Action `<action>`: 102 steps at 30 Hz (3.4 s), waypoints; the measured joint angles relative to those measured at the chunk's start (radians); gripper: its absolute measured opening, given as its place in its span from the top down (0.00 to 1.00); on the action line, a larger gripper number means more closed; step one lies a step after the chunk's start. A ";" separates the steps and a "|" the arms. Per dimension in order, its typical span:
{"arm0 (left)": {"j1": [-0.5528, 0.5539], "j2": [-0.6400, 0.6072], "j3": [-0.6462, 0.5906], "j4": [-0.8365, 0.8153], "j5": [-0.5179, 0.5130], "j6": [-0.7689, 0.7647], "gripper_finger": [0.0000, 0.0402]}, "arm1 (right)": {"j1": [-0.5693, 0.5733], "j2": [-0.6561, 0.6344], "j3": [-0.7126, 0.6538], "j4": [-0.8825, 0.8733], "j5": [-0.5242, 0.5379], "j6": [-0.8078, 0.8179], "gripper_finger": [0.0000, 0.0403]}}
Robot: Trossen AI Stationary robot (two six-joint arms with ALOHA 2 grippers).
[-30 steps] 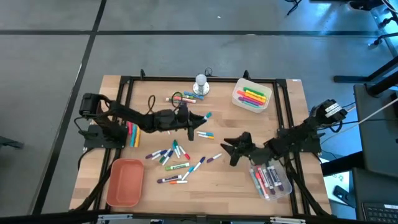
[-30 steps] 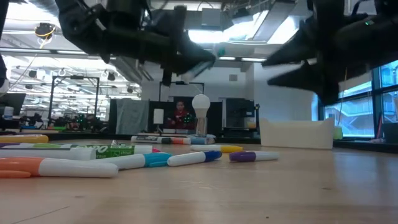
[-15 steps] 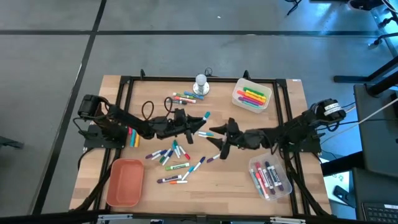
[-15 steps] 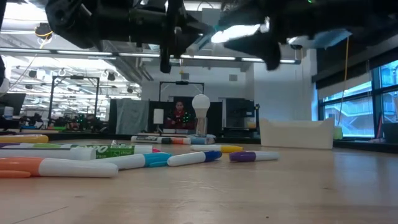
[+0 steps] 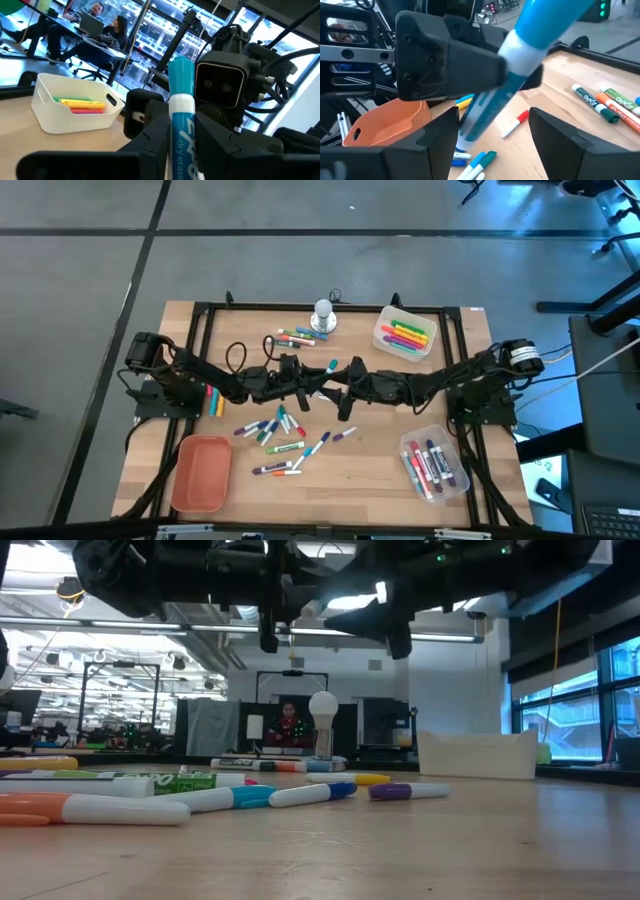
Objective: Pick & Place Markers
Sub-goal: Put the medium light blue marker pen into the transparent bin, then put the medium green marker pen into the transparent bin
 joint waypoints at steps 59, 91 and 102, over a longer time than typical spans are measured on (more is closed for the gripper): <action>0.072 -0.001 0.001 -0.357 0.139 0.376 0.68 | 0.640 -0.110 0.225 -1.733 -0.624 1.207 0.58; 0.653 -0.017 0.136 -1.317 0.248 0.782 0.59 | 0.637 -0.110 0.327 -1.640 -0.196 0.970 0.55; 0.706 -0.017 0.095 -1.302 0.249 0.945 0.58 | 0.637 -0.110 0.326 -1.640 -0.168 0.962 0.55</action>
